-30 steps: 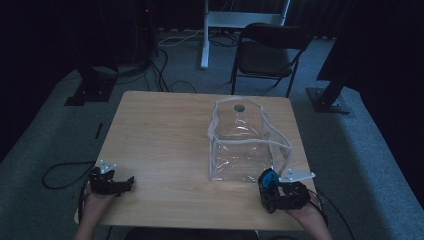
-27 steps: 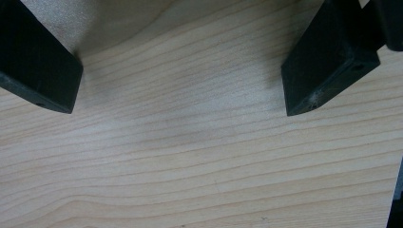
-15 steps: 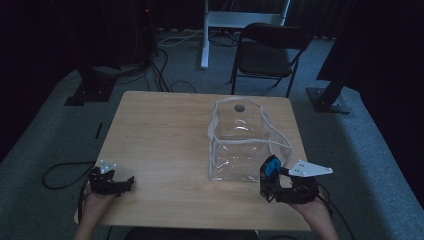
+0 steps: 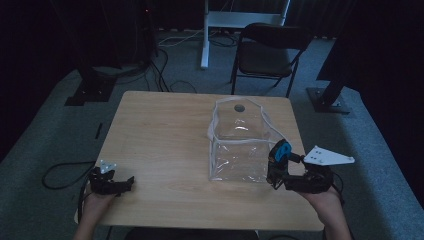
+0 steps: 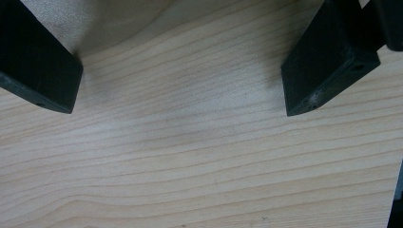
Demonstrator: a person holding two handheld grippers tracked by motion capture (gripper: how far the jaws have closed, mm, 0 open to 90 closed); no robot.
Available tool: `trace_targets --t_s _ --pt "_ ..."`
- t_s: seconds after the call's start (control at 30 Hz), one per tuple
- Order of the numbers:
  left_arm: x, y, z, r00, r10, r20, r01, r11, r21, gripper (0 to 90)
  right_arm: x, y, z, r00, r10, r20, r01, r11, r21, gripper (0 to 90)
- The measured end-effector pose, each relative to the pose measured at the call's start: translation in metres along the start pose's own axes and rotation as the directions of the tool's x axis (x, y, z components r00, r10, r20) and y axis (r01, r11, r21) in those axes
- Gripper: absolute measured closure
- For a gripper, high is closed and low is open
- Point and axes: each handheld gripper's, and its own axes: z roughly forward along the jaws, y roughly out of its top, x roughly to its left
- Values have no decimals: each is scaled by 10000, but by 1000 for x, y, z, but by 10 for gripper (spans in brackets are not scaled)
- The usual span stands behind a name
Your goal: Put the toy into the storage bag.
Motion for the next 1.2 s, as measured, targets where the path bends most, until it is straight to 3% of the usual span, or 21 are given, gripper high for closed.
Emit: trace_targets --t_s 0.5,0.9,1.2 --pt "0 0 0 10000 -18 9 18 10000 -18 4 -12 50 -14 9981 -506 357 528 9965 -647 265" --pt "0 0 0 10000 -6 10 6 10000 -16 4 -24 90 -6 9963 -817 272 839 9922 -925 265" --pt "0 0 0 10000 -1 10 1 10000 -16 4 -32 108 17 9960 -885 -117 873 9929 -807 265"
